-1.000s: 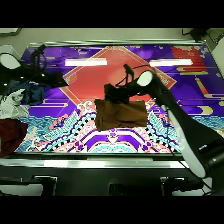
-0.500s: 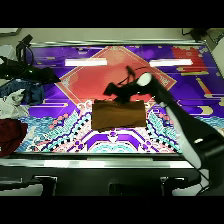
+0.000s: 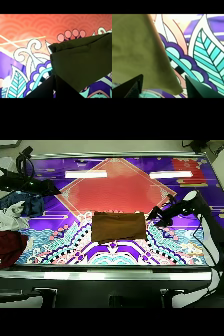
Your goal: Fold the clothes and pants, and hang the long-sleeved shirts on hangers.
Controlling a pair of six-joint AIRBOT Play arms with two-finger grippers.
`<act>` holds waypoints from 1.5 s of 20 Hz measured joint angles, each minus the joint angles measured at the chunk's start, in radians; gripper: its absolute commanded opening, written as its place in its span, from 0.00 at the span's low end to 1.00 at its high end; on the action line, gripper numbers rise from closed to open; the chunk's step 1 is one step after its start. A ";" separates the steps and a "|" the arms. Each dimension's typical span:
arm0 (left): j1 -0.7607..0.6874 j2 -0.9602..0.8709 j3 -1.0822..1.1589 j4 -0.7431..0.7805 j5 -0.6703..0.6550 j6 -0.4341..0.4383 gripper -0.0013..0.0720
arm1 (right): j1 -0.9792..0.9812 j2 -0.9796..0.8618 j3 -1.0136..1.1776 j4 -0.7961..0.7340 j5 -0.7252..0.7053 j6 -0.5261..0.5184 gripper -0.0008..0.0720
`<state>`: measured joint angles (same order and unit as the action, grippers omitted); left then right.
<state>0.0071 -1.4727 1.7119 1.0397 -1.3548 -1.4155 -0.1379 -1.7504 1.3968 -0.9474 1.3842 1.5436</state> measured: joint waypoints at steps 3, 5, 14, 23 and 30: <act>-0.011 0.000 0.000 -0.002 0.000 -0.005 0.06 | -0.009 -0.066 -0.026 0.091 0.012 -0.103 0.81; -0.020 0.000 0.000 -0.002 0.000 -0.006 0.06 | -0.011 -0.097 -0.033 0.159 0.019 -0.158 0.79; -0.044 0.000 0.000 -0.004 0.002 -0.009 0.06 | 0.030 -0.141 0.022 0.281 0.048 -0.280 0.07; -0.045 -0.013 -0.001 -0.003 0.046 -0.009 0.06 | -0.146 -0.078 0.597 0.248 0.172 -0.029 0.07; -0.045 -0.014 -0.001 -0.013 0.040 -0.034 0.06 | -0.537 -0.076 0.656 0.092 0.106 0.101 0.07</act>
<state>-0.0383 -1.4864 1.7111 1.0267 -1.3144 -1.4490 -0.6750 -1.8267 2.0529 -0.8558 1.4902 1.6447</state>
